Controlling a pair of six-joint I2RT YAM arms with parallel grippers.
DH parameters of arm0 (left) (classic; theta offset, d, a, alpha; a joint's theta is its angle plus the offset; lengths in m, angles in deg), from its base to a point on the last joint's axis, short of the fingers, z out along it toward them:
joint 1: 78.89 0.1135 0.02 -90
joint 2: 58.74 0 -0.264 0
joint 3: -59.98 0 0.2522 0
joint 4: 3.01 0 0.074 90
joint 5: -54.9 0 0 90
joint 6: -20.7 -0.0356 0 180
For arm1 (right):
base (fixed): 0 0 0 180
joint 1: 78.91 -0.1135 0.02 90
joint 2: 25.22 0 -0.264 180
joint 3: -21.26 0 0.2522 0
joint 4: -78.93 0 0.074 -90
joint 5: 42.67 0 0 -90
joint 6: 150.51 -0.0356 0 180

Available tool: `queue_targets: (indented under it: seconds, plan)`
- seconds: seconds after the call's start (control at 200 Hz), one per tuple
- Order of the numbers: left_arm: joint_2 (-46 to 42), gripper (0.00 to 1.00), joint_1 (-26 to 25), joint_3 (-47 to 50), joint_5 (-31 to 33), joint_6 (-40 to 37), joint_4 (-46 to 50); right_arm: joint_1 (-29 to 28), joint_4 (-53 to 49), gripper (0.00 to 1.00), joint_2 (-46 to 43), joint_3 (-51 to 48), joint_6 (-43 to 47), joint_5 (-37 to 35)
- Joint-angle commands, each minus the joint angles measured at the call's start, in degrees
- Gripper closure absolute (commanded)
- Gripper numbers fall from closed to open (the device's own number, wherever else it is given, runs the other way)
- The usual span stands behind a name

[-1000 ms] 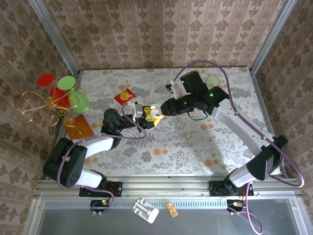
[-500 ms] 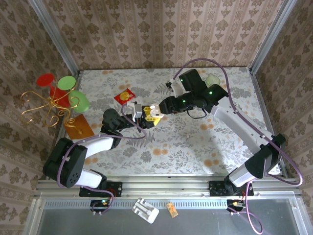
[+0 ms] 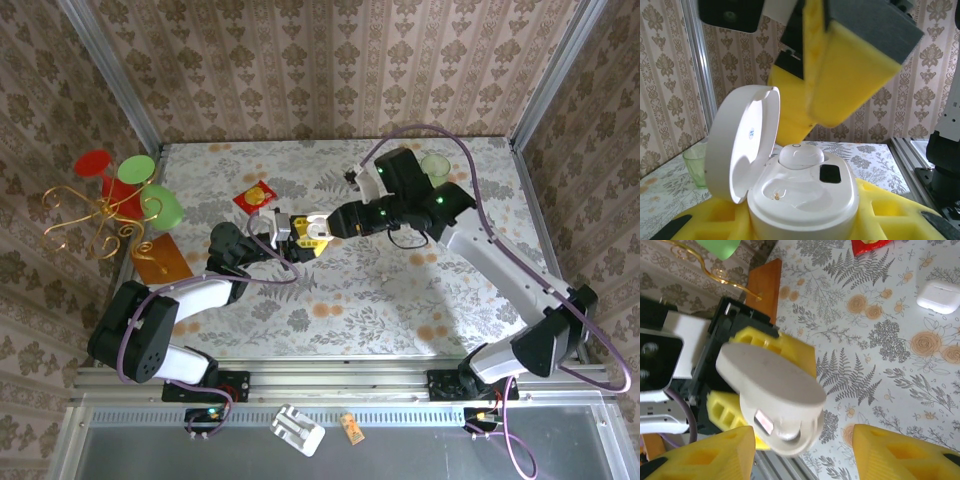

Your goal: Insert the wireless bluetooth earbuds into the charging case

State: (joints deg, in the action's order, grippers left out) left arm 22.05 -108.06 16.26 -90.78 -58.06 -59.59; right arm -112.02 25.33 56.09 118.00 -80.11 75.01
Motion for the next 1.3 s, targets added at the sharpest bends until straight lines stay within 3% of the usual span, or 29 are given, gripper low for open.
queue_targets:
  seconds: [0.0, 0.2, 0.31, 0.405, 0.715, 0.785, 1.01, 1.29]
  plan:
    - [0.1, 0.8, 0.4, 0.4, 0.2, -1.6, -2.8, 0.9, 5.0, 0.44, -7.4, -4.1, 1.4, 1.1]
    - [0.0, 0.8, 0.5, 0.0, 0.1, -1.4, -2.9, 4.1, 5.0, 0.39, -13.8, -11.5, -1.9, -5.7]
    - [0.0, 0.8, 0.5, -0.1, 0.4, -1.4, -2.8, 7.8, 1.5, 0.31, -14.9, -15.3, -7.4, -12.8]
    - [0.1, 0.8, 0.4, -0.3, 0.3, -1.3, -2.8, 11.6, -0.6, 0.3, -14.4, -19.6, -11.4, -14.3]
    - [-0.1, 0.8, 0.3, 0.0, 0.3, -1.1, -2.9, 12.0, -0.1, 0.44, -4.2, -27.7, -12.1, -24.9]
    - [-0.1, 0.8, 0.4, 0.0, 0.4, -1.1, -2.9, 11.6, 1.1, 0.48, -0.6, -28.1, -11.9, -25.0]
    - [0.0, 0.8, 0.3, 0.0, 0.4, -0.8, -2.9, 10.3, 8.7, 0.49, 9.1, -27.2, -10.1, -18.8]
    - [-0.6, 0.8, 0.3, -0.4, 0.6, -0.5, -2.7, 10.3, 13.5, 0.51, 18.6, -22.5, -6.4, -18.3]
